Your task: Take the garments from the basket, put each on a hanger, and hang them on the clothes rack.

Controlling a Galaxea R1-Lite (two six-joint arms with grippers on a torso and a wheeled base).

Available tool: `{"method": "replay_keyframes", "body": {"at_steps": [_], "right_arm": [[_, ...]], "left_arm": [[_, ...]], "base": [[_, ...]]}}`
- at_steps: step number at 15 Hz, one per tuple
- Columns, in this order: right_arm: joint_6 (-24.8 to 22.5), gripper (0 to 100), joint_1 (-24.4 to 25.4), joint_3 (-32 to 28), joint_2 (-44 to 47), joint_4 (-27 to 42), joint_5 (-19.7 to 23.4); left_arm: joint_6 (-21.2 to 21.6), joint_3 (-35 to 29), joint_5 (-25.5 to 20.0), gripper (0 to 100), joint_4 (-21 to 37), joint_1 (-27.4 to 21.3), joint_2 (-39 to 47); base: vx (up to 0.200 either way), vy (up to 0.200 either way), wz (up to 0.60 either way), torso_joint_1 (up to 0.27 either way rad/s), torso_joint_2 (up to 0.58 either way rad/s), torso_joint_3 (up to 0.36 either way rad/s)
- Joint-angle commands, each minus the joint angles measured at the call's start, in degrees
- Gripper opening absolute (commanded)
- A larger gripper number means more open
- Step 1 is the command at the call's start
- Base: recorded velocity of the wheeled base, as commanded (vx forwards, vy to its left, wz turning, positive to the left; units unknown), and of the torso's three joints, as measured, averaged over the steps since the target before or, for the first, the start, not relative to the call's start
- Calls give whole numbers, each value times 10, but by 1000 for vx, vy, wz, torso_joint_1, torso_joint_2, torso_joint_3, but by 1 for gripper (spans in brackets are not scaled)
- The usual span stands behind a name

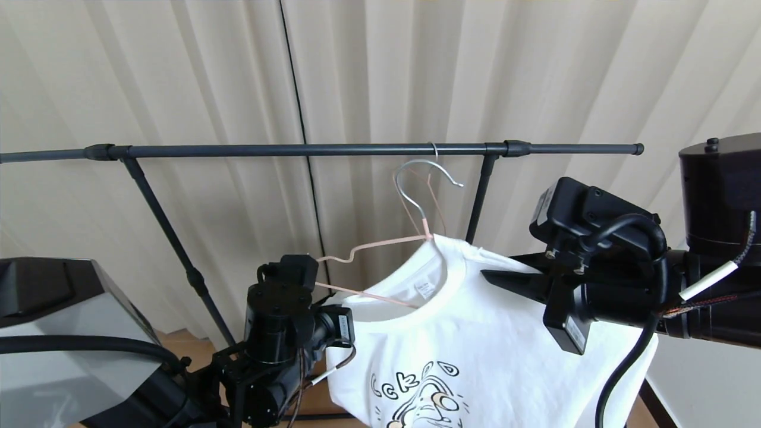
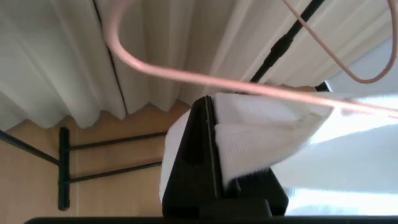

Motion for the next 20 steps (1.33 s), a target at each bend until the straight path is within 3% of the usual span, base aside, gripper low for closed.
{"method": "replay_keyframes", "body": {"at_steps": [1, 4, 6, 10, 13, 15, 20], "right_arm": [[17, 0, -6, 64, -34, -55, 24], [37, 0, -25, 180, -51, -176, 41], [40, 0, -29, 208, -49, -237, 52], [40, 0, -43, 216, -49, -238, 54], [37, 0, -49, 222, -48, -238, 53], [36, 0, -50, 224, -48, -238, 52], [17, 0, -62, 221, -21, -246, 52]], "left_arm": [[4, 8, 0, 0, -1, 9, -13], [7, 10, 0, 0, -1, 23, -13], [12, 9, 0, 0, -1, 37, -13], [18, -3, -3, 0, -1, 66, -13], [48, -25, -6, 0, -2, 94, -15], [50, -31, -5, 0, -2, 95, -18], [112, -48, -6, 0, -1, 86, -48]], "base": [[0, 0, 0, 0, 0, 0], [0, 0, 0, 0, 0, 0], [0, 0, 0, 0, 0, 0], [0, 0, 0, 0, 0, 0], [0, 0, 0, 0, 0, 0], [0, 0, 0, 0, 0, 0], [0, 0, 0, 0, 0, 0]]}}
